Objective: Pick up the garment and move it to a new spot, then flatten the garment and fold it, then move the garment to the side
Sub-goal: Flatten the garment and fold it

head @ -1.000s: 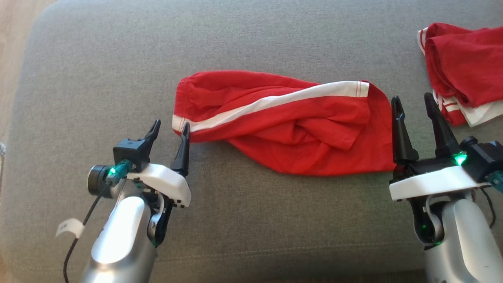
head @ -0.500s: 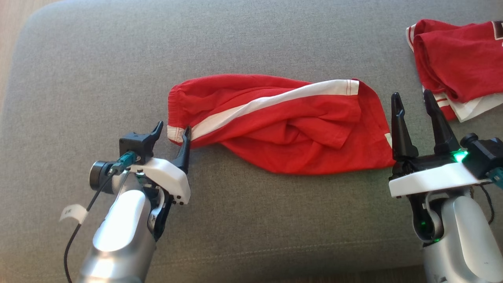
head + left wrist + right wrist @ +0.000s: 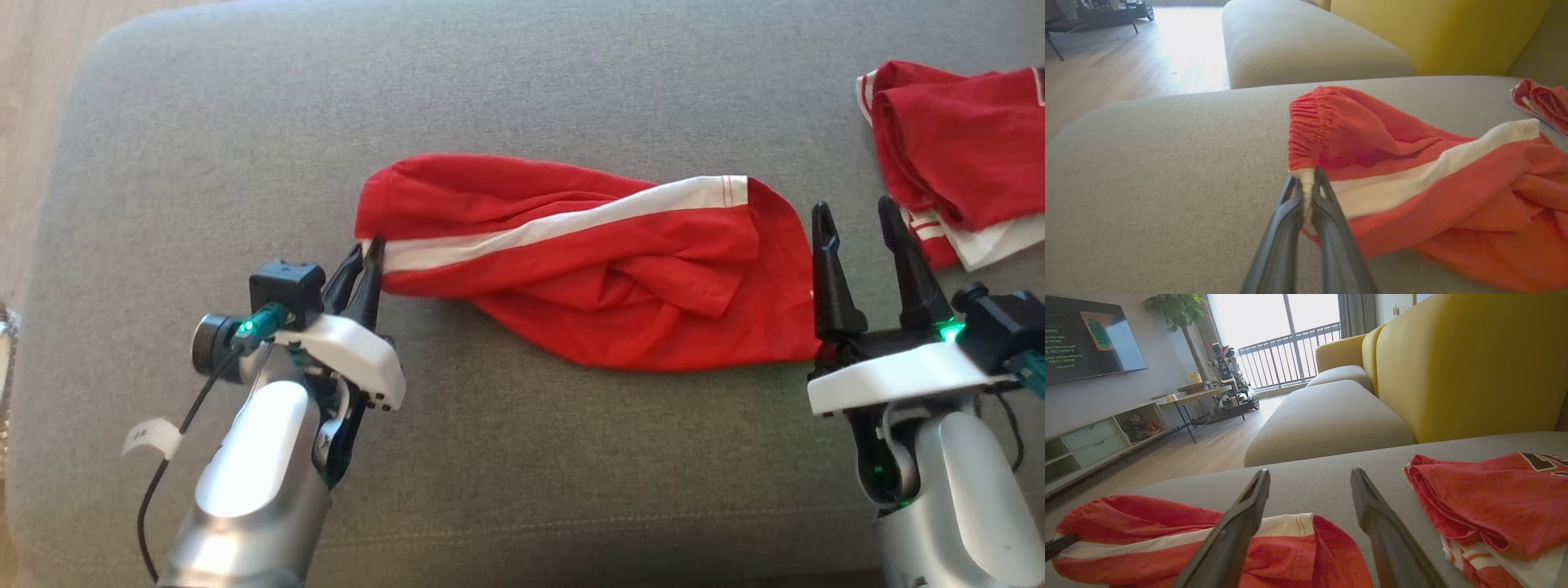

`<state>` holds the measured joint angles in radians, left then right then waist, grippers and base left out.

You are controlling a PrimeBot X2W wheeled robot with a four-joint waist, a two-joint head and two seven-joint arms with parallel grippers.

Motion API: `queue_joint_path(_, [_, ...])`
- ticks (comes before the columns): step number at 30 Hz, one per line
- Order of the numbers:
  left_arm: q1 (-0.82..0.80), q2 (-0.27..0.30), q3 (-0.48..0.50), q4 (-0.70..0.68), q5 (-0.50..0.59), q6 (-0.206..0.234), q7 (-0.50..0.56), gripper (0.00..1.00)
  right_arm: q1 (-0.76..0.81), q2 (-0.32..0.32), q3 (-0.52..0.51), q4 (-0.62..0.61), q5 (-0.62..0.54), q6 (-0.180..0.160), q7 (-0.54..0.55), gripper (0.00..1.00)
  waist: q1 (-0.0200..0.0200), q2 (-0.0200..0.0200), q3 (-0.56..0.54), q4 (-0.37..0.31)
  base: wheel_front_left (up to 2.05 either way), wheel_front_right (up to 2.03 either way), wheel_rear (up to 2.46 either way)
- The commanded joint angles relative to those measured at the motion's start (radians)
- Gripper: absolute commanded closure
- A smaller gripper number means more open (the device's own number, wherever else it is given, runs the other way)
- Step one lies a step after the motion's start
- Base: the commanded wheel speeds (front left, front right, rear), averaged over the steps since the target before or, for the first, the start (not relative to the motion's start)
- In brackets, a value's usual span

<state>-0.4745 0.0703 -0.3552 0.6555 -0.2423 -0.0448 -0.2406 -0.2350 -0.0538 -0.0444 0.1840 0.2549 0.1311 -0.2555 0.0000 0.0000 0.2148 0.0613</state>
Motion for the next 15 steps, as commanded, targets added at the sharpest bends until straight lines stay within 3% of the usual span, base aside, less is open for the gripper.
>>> queue_joint_path(1, [-0.018,0.022,0.024,-0.060,-0.012,0.002,-0.012,1.00,-0.023,0.004,0.016,0.000,-0.001,0.000,-0.006,0.00,0.0000,0.0000,-0.001,0.011,0.00,0.00,0.00])
queue_joint_path(10, [0.018,0.008,-0.010,-0.226,-0.011,0.023,0.002,1.00,-0.178,-0.002,0.056,0.223,0.104,0.000,0.066,0.00,0.0000,0.0000,0.022,0.057,0.00,0.00,0.00])
queue_joint_path(15, [0.024,0.003,-0.031,-0.275,-0.011,0.033,0.016,1.00,-0.264,-0.040,0.063,0.312,0.158,0.000,0.126,0.00,0.0000,0.0000,0.039,0.076,0.00,0.00,0.00])
